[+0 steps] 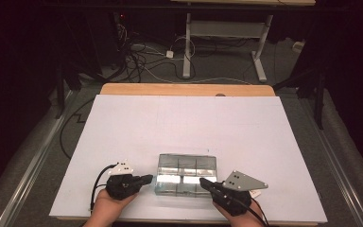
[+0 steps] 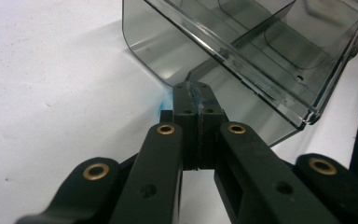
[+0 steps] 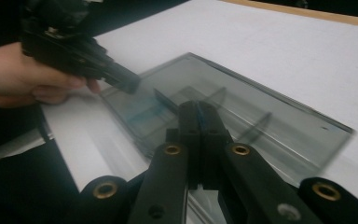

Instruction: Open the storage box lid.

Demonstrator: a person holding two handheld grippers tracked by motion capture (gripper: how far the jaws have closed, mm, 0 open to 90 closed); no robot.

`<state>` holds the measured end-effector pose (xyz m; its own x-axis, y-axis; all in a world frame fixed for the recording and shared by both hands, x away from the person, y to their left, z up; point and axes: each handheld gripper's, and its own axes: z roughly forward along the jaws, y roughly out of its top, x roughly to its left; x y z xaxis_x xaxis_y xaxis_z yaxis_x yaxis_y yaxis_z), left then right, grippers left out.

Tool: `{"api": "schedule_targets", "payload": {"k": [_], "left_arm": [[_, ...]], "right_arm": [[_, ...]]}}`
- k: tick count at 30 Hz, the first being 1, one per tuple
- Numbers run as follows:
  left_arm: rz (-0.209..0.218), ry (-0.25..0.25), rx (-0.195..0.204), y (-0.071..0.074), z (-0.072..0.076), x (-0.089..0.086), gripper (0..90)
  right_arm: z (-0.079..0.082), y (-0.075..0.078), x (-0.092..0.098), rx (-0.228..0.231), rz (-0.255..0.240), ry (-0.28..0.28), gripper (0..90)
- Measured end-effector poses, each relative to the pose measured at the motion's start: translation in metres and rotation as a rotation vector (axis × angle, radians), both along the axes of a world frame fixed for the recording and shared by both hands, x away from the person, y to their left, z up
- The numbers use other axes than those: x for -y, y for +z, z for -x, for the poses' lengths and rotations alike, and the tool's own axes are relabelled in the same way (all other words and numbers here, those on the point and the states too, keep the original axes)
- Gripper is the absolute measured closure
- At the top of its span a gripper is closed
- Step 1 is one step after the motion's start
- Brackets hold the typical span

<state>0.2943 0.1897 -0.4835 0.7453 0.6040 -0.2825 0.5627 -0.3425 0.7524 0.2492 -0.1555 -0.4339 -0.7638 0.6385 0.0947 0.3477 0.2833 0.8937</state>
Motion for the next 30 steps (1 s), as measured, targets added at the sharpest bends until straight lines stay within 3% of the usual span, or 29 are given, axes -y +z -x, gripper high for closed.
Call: {"api": "schedule_targets", "payload": {"k": [4,14,19,30], "left_arm": [[-0.010,-0.024,0.006,0.000,0.001,0.002,87.7],[-0.012,-0.015,-0.019,-0.003,0.004,-0.001,87.6],[-0.047,-0.034,-0.005,-0.003,0.008,0.002,87.6],[-0.054,-0.043,-0.008,-0.004,0.009,0.006,87.5]], "right_arm": [[0.003,-0.003,-0.014,-0.003,0.012,0.045,90.0],[0.010,-0.015,-0.040,-0.063,0.016,0.165,90.0],[0.015,-0.023,-0.050,-0.083,0.030,0.210,90.0],[0.015,-0.053,-0.062,-0.166,0.125,0.213,90.0]]}}
